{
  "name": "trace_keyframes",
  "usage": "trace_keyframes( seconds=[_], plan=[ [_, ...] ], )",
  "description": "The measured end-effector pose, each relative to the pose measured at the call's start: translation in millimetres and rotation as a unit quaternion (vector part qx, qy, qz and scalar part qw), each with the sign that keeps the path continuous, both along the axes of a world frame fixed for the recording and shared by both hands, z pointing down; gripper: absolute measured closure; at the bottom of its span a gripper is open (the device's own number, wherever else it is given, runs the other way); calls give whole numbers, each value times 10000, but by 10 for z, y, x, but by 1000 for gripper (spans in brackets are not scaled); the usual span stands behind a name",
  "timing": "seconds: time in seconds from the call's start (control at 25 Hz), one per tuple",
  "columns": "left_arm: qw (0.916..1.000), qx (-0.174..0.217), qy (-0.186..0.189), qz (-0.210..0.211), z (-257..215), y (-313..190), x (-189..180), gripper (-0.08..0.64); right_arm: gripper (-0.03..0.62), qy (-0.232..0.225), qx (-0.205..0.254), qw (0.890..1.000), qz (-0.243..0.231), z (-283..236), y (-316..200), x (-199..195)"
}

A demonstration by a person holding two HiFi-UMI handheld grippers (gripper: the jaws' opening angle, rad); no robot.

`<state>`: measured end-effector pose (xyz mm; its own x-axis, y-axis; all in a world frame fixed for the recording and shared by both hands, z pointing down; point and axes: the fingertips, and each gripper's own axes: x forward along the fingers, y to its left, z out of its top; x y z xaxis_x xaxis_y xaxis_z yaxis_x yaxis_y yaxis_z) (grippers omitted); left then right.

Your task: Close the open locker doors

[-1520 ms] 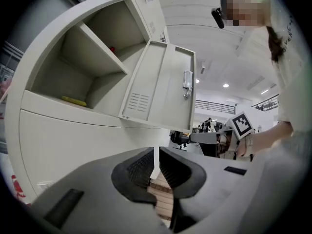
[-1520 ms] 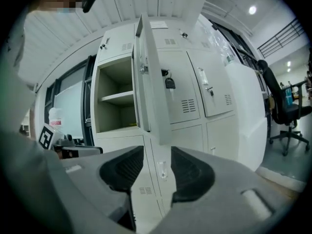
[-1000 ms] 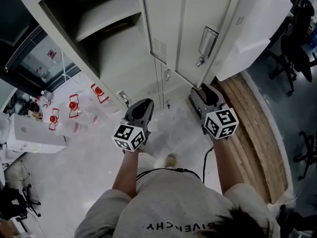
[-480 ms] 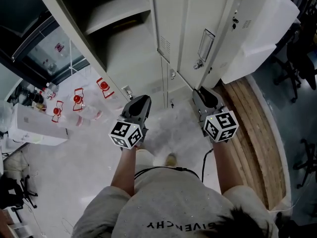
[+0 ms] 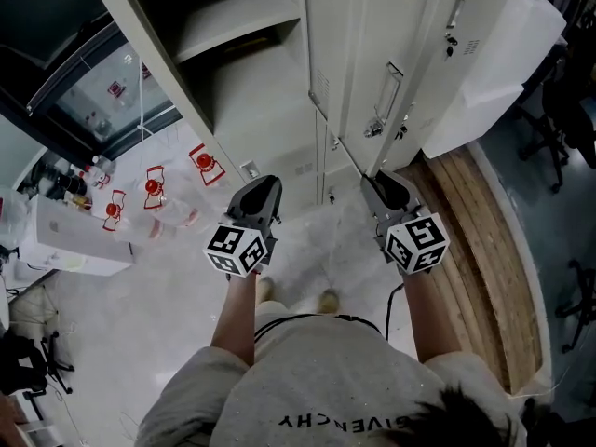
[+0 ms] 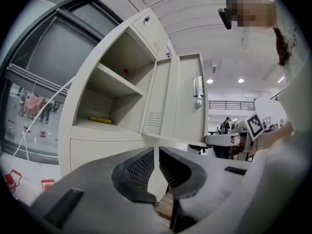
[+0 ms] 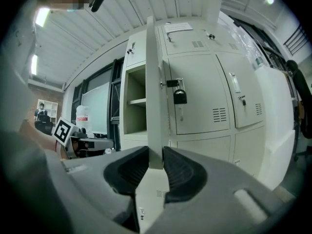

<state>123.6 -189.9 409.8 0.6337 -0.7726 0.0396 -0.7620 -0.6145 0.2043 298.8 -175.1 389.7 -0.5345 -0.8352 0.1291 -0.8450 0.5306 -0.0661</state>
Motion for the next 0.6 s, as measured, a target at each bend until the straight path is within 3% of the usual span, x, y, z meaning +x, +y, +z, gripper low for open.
trace_keyframes(
  seconds=[0.6],
  plan=[
    [9997,-15,114,204,-76,-154,-875,531,477,-10,2,9999,130,-8,125,-877]
  ],
)
